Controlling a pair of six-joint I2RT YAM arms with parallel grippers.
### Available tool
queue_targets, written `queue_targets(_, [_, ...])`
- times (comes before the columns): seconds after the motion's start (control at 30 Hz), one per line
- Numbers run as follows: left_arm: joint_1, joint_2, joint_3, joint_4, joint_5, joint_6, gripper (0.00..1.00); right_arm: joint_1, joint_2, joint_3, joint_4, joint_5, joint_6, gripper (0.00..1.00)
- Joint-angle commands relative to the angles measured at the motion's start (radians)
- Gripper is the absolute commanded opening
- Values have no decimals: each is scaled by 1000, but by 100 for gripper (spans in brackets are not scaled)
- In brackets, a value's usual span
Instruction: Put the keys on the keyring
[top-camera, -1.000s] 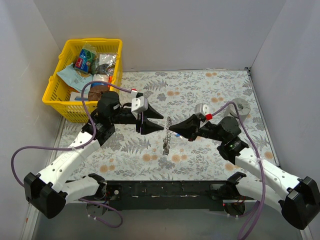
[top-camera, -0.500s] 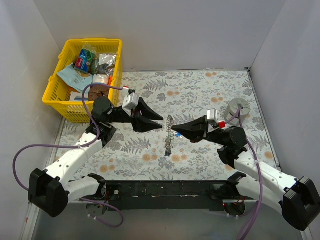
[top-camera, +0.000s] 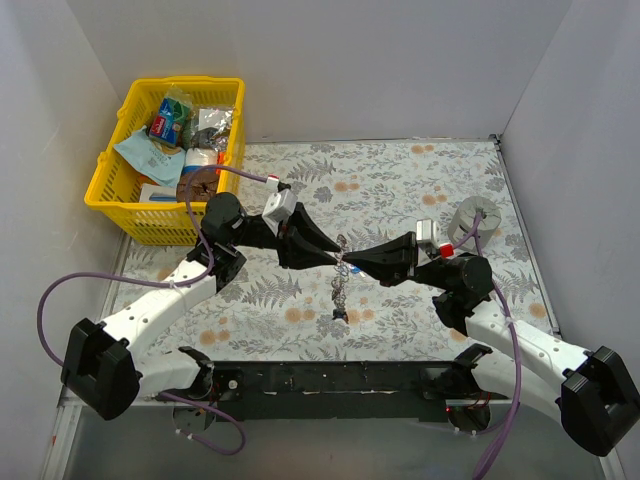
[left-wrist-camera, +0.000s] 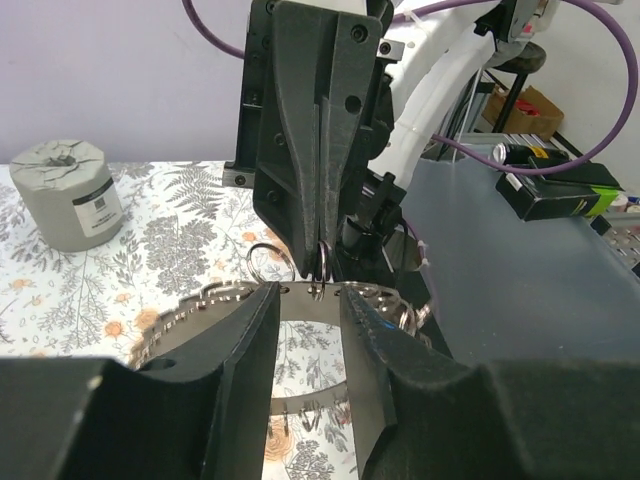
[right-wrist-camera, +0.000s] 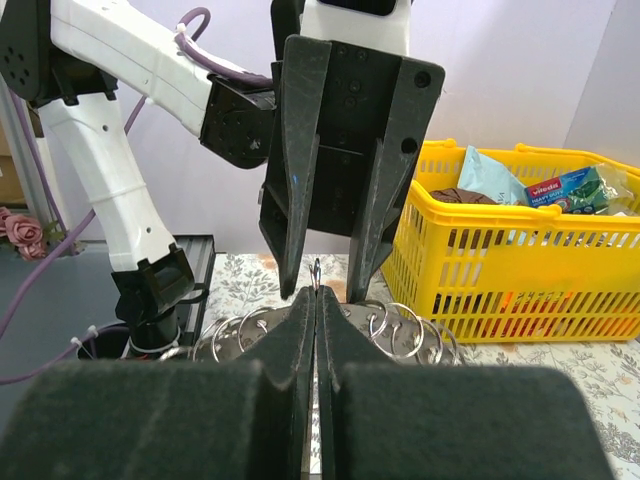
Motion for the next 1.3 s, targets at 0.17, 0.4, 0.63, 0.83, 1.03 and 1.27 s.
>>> queue_targets(0.17, [-33,16,54,-76,-19,71,21,-1,-11,19,88,21,4,1])
queue_targets(0.4, [-34,19,60,-73,-19,68,11,-1,-14,14,65,18,1,1])
queue_targets(0.63, [-34,11,59,-65,-35,65,11,1,-20,10,48,18,-2,1])
queue_targets(0.83, [-33,25,63,-70,-25,58,0,-1,-6,16,34,7,-2,1])
queue_targets(1.03, [-33,14,60,-88,-41,75,0,-1,-9,8,16,10,-2,1])
queue_targets(1.27, [-33,-7,57,-208,-116,173,0,-1,-53,23,-174,148,-25,29])
